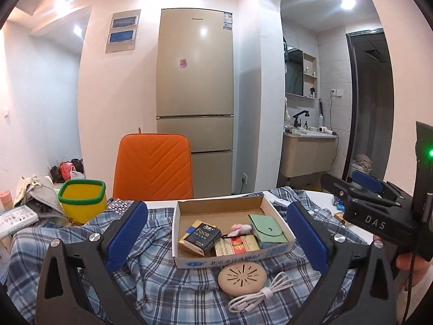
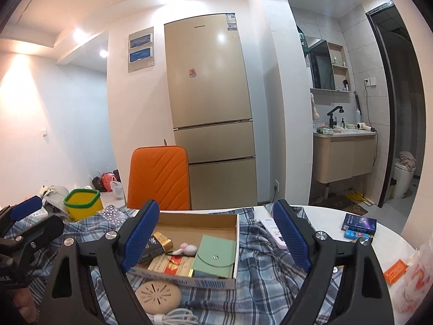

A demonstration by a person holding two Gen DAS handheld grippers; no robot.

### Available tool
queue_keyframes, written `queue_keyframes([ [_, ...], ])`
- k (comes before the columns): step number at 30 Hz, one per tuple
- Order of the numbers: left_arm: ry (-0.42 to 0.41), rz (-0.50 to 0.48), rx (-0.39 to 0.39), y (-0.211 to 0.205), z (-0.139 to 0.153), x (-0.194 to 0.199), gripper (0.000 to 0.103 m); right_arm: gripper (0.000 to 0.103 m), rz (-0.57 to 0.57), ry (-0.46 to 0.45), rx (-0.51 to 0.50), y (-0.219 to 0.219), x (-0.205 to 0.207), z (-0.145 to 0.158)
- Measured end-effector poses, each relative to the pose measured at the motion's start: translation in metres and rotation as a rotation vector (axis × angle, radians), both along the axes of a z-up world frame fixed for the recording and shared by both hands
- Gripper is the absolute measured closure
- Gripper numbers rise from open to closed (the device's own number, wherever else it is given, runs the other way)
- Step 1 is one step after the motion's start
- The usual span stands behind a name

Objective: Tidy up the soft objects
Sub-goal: 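Withdraw both tools from the box back over the shirt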

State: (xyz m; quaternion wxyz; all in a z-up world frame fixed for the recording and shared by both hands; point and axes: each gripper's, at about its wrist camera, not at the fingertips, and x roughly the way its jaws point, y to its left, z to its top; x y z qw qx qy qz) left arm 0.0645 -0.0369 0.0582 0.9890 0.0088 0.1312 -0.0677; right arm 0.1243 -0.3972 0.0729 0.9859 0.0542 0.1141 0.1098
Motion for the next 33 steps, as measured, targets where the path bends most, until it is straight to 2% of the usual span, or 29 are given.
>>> queue_keyframes([
  [8, -0.005, -0.014, 0.014, 0.002, -0.03, -0.006, 0.001, 0.015, 0.026, 0.031, -0.019, 0.006, -0.008, -0.019],
  [13, 0.038, -0.015, 0.021, -0.003, -0.05, 0.0, 0.001, 0.015, 0.044, 0.076, -0.043, 0.012, 0.001, -0.032],
  [16, 0.045, -0.013, 0.03, -0.005, -0.051, 0.001, 0.001, 0.015, 0.052, 0.102, -0.046, 0.012, 0.007, -0.039],
  [23, 0.059, 0.019, -0.001, 0.004, -0.052, 0.002, 0.001, 0.015, 0.07, 0.122, -0.086, 0.022, 0.007, -0.043],
  [28, 0.054, 0.018, 0.005, 0.003, -0.051, 0.0, 0.001, 0.015, 0.11, 0.225, -0.126, 0.033, 0.018, -0.054],
  [33, 0.06, 0.022, 0.006, 0.003, -0.052, 0.002, 0.001, 0.015, 0.2, 0.368, -0.081, 0.037, 0.034, -0.072],
])
